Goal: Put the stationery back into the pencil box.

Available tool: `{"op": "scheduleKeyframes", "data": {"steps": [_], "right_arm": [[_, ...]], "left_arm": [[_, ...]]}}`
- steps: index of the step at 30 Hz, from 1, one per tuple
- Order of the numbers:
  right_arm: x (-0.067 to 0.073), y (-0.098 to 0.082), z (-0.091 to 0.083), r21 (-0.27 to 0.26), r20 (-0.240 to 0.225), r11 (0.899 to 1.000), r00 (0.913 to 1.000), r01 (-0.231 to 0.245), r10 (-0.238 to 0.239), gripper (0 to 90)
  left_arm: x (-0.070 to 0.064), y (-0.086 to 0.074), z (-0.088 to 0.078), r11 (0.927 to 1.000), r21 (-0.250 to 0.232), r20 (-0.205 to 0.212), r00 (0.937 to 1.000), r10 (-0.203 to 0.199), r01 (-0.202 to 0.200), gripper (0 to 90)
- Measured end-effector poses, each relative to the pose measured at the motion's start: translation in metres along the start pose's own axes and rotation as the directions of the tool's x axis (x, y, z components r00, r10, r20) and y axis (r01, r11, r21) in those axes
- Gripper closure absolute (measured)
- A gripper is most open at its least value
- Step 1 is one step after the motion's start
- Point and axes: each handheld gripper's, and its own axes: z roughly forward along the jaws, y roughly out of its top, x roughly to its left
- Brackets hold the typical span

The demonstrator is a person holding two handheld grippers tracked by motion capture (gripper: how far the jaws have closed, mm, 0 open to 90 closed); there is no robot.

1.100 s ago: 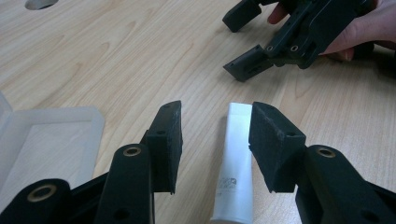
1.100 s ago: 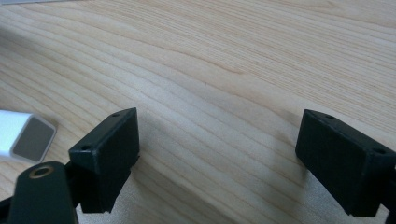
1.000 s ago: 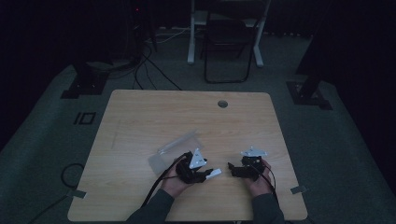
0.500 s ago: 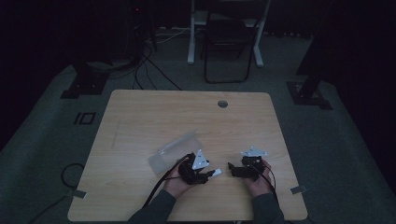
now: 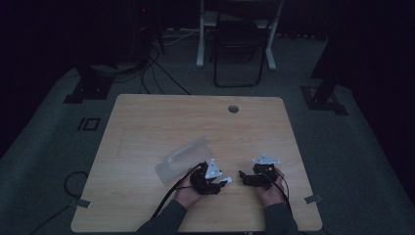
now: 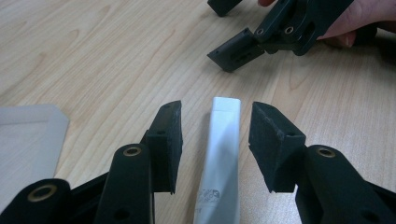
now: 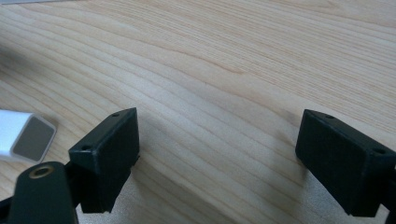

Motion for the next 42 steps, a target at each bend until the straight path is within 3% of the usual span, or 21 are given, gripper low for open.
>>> {"op": "scheduleKeyframes", "data": {"steps": [16, 30, 42], "right_arm": [[0.0, 0.0, 0.0, 0.0, 0.0, 1.0, 1.0, 0.0, 0.0, 13.3], [0.0, 0.0, 0.0, 0.001, 0.0, 1.0, 1.0, 0.0, 0.0, 13.3], [0.0, 0.0, 0.0, 0.0, 0.0, 1.0, 1.0, 0.0, 0.0, 13.3]], "left_arm": [[-0.003, -0.004, 0.013, 0.9996, 0.027, 0.017, 0.9998, -0.001, 0.001, 56.2], [-0.004, -0.007, 0.021, 0.9978, 0.066, 0.024, 0.9997, 0.004, -0.005, 66.7], [-0.005, -0.008, 0.025, 0.9959, 0.089, 0.028, 0.9995, 0.014, -0.016, 68.4]]}}
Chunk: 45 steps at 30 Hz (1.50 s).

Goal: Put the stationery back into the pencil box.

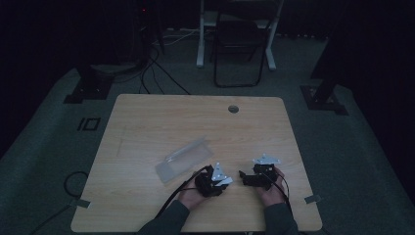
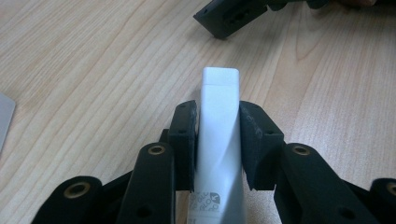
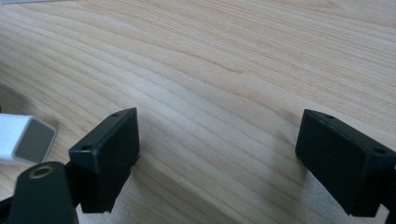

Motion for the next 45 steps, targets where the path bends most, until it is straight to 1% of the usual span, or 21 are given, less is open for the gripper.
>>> {"op": "scheduleKeyframes", "data": {"steps": [8, 11, 27, 37, 45], "right_arm": [[0.0, 0.0, 0.0, 0.0, 0.0, 1.0, 1.0, 0.0, 0.0, 13.3], [0.0, 0.0, 0.0, 0.0, 0.0, 1.0, 1.0, 0.0, 0.0, 13.3], [0.0, 0.0, -0.0001, 0.0, 0.0, 1.0, 1.0, 0.0, 0.0, 13.3], [-0.0001, 0.0, 0.0, 0.0, 0.0, 1.0, 1.0, 0.001, -0.001, 13.3], [-0.0001, 0.0, 0.0, 0.0, 0.0, 1.0, 1.0, 0.001, -0.001, 13.3]], "left_arm": [[-0.0002, 0.0003, 0.0002, 1.0, 0.001, -0.003, 1.0, 0.005, -0.005, 68.9], [-0.0012, 0.0004, 0.0006, 0.9999, -0.003, -0.014, 0.9999, 0.01, -0.01, 69.5], [-0.0036, 0.0011, -0.0001, 0.9998, -0.01, -0.016, 0.9998, 0.015, -0.015, 69.9], [-0.0051, 0.0031, -0.005, 0.9994, -0.029, -0.02, 0.9996, 0.018, -0.019, 69.9], [-0.0057, 0.0041, -0.0078, 0.9992, -0.031, -0.021, 0.9995, 0.023, -0.024, 69.9]]}}
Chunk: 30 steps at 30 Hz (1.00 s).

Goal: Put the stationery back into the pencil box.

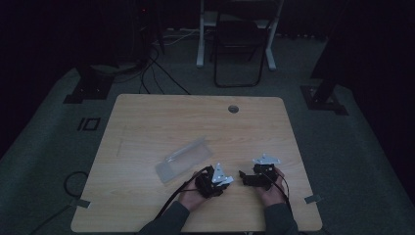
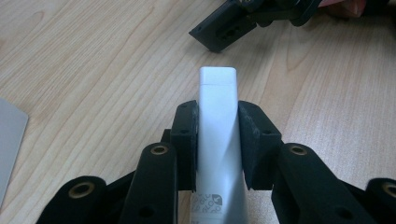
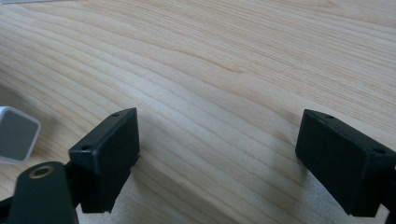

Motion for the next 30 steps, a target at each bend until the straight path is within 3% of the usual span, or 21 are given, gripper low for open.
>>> {"op": "scheduleKeyframes", "data": {"steps": [30], "right_arm": [[0.0, -0.001, -0.001, -0.003, 0.0, 1.0, 1.0, -0.001, 0.001, 13.3]], "left_arm": [[0.001, 0.007, -0.013, 0.9994, -0.034, 0.001, 1.0, 0.006, -0.006, 69.9]]}}
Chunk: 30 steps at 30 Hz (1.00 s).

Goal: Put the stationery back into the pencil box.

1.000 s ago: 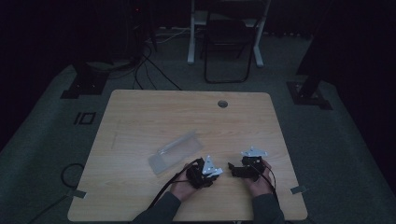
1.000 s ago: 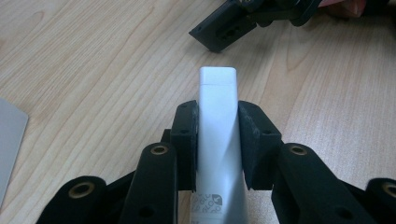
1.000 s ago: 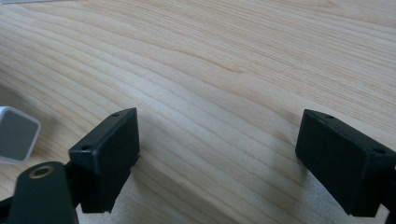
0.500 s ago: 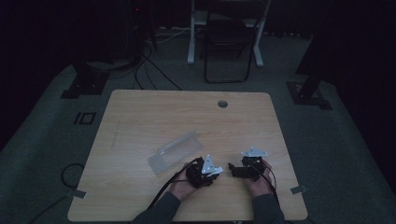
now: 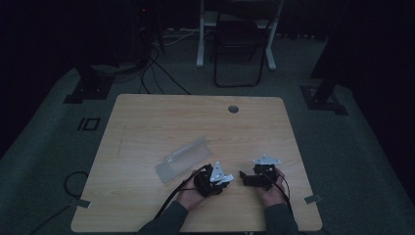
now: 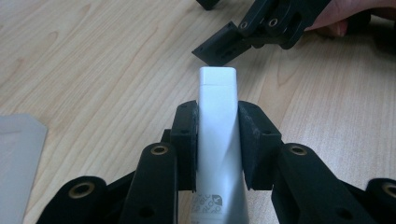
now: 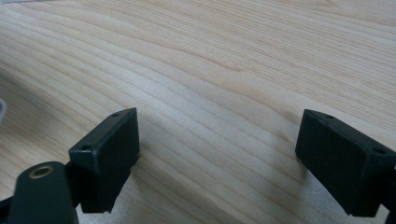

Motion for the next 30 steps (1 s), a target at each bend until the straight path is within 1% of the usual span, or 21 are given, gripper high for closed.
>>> {"op": "scheduleKeyframes", "data": {"steps": [7, 16, 30], "right_arm": [[0.0, 0.0, 0.0, 0.0, 0.0, 1.0, 1.0, 0.0, 0.0, 13.3], [0.0, 0.0, 0.0, 0.0, 0.0, 1.0, 1.0, 0.0, 0.0, 13.3], [0.0, 0.0, 0.0, 0.0, 0.0, 1.0, 1.0, 0.0, 0.0, 13.3]], "left_arm": [[0.001, 0.003, -0.003, 1.0, -0.01, 0.0, 1.0, 0.001, -0.001, 69.9], [0.001, 0.006, -0.009, 0.9997, -0.018, -0.004, 0.9999, 0.016, -0.016, 70.0], [0.006, 0.008, -0.019, 0.9993, -0.035, -0.021, 0.9997, 0.014, -0.015, 70.0]]}}
